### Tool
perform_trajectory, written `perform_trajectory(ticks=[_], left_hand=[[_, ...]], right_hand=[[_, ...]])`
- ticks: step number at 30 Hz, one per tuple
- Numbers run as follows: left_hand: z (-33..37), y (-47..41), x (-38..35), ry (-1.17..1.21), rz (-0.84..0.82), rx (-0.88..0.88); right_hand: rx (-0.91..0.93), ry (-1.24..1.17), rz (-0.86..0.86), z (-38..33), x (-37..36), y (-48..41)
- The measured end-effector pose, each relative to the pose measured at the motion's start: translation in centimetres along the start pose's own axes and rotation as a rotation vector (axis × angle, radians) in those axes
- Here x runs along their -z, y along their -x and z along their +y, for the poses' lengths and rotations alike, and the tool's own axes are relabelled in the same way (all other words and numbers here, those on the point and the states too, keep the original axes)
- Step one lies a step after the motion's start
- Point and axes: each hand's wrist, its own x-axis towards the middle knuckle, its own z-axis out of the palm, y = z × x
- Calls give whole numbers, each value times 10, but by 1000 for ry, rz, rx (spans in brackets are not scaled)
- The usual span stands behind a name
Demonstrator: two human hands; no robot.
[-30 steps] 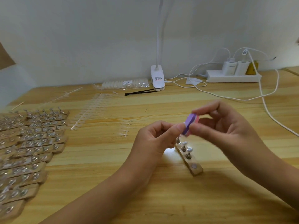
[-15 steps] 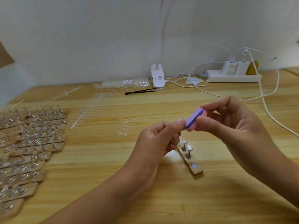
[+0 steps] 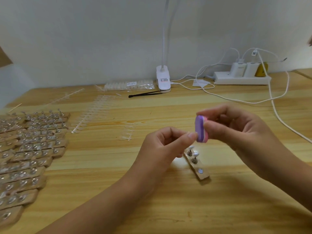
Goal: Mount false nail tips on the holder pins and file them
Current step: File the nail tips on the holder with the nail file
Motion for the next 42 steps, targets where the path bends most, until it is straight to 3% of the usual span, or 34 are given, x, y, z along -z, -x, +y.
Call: perform_trajectory(ticks=[5, 25, 29, 33, 38, 42], left_hand=[[0, 0, 3, -76, 54, -91], [-9, 5, 4, -266, 31, -193], [-6, -1, 6, -255, 120, -173], [-9, 6, -1, -388, 28, -264], [-7, -1, 1, -251, 85, -149], [-8, 2, 4, -346, 54, -218]], right_hand=[[-61, 53, -123, -2, 0, 1], [-57, 101, -91, -3, 0, 3], [-53, 106, -99, -3, 2, 2], [-44, 118, -65, -1, 3, 2], [-48, 126, -65, -2, 6, 1], [-38, 126, -81, -1, 2, 2]])
